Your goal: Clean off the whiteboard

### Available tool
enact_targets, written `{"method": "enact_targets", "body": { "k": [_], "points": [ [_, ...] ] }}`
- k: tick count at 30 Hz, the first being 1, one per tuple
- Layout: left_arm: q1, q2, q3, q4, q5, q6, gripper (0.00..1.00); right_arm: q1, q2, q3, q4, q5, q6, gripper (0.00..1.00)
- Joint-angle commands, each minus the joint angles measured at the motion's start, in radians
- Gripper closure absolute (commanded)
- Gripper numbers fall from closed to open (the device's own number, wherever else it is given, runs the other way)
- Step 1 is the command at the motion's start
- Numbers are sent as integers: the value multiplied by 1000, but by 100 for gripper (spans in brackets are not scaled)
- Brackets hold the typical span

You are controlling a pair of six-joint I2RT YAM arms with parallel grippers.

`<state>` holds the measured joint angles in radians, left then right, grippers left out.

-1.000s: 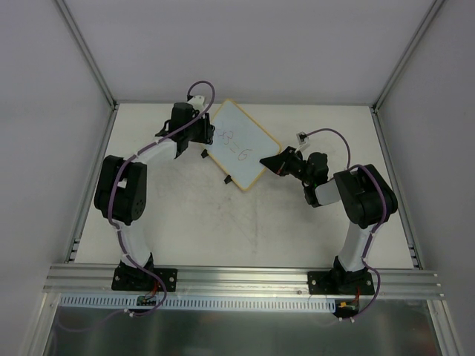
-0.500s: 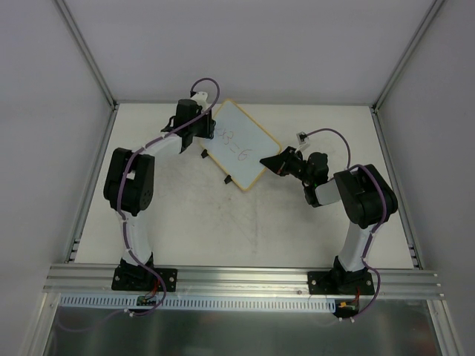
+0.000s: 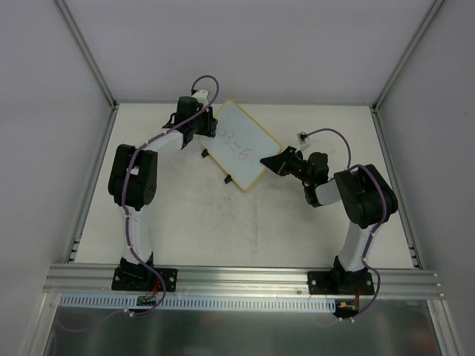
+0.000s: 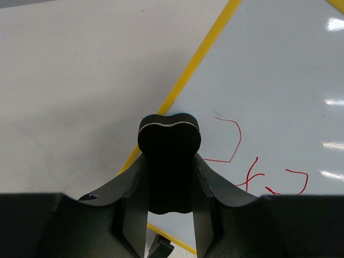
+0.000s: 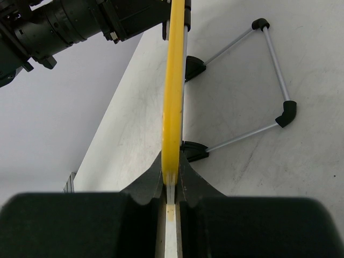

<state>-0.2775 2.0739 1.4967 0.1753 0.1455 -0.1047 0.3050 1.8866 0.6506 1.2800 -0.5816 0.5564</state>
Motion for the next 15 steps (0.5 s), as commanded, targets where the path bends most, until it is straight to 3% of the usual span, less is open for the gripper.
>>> {"method": "enact_targets", "body": {
  "k": [1, 15],
  "points": [
    [3, 26, 27, 7, 48, -29, 100, -4, -26, 18, 205, -15, -19, 100],
    [-75, -23, -65, 15, 55, -53, 100, -1, -26, 24, 205, -24, -16, 100]
  ]
}}
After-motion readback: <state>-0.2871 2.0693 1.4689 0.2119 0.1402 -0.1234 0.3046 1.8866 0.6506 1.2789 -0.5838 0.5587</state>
